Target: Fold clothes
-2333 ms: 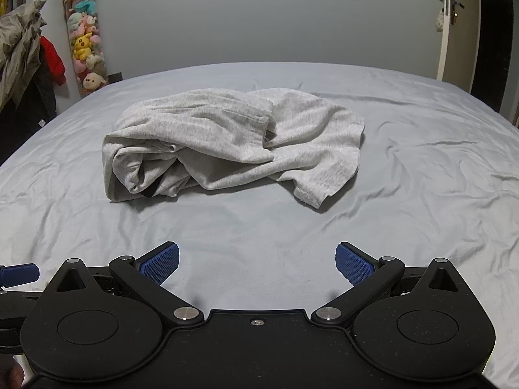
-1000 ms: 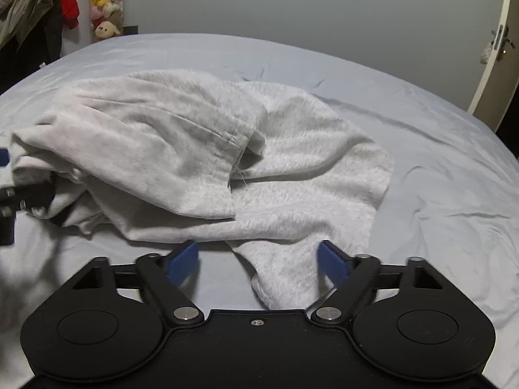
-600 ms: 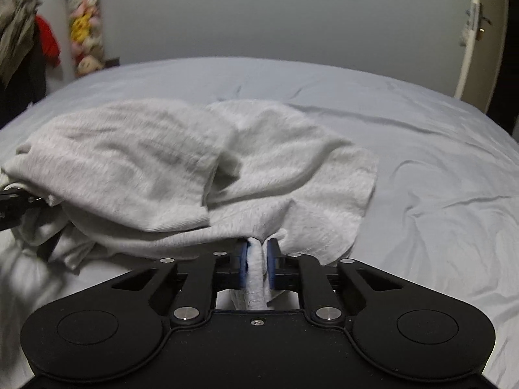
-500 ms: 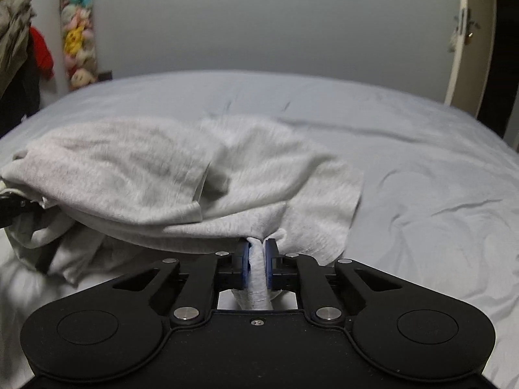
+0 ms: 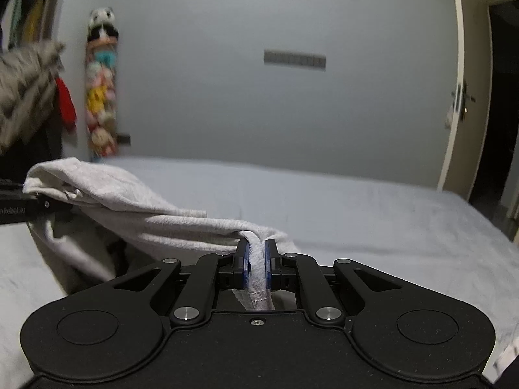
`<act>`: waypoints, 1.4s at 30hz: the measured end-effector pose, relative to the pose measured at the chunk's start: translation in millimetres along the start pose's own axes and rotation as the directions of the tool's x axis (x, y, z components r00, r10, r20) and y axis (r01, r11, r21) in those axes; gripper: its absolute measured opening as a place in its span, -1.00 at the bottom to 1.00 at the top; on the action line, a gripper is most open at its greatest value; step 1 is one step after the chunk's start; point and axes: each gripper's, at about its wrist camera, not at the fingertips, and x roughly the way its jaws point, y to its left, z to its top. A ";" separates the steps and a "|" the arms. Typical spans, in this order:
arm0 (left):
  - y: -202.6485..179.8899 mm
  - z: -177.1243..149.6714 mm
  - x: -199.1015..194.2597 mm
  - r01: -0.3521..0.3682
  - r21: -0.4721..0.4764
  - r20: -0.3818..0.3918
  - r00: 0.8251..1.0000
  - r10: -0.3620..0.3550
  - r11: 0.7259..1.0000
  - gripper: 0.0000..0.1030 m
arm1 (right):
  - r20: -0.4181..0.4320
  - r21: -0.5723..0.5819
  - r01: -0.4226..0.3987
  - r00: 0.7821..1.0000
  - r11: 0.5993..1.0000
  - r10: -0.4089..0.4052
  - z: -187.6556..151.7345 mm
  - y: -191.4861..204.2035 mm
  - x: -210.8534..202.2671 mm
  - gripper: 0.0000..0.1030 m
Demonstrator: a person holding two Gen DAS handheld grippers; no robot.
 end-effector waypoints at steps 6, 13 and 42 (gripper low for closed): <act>-15.1 30.8 -60.7 0.022 0.079 0.037 0.999 -0.025 0.997 -0.65 | 0.102 -0.030 0.000 0.995 1.000 0.003 46.7 1.9 -68.0 -0.88; -43.4 28.8 -55.0 0.163 0.107 -0.138 0.979 -0.148 0.981 -0.59 | 0.036 -0.020 0.012 0.999 1.000 -0.011 64.0 -15.9 -108.4 -0.89; -76.0 -121.9 -13.2 0.389 0.350 -0.541 0.826 -0.155 0.852 0.40 | -0.300 -0.587 -0.427 0.904 0.688 0.305 -47.2 38.5 -116.3 -0.19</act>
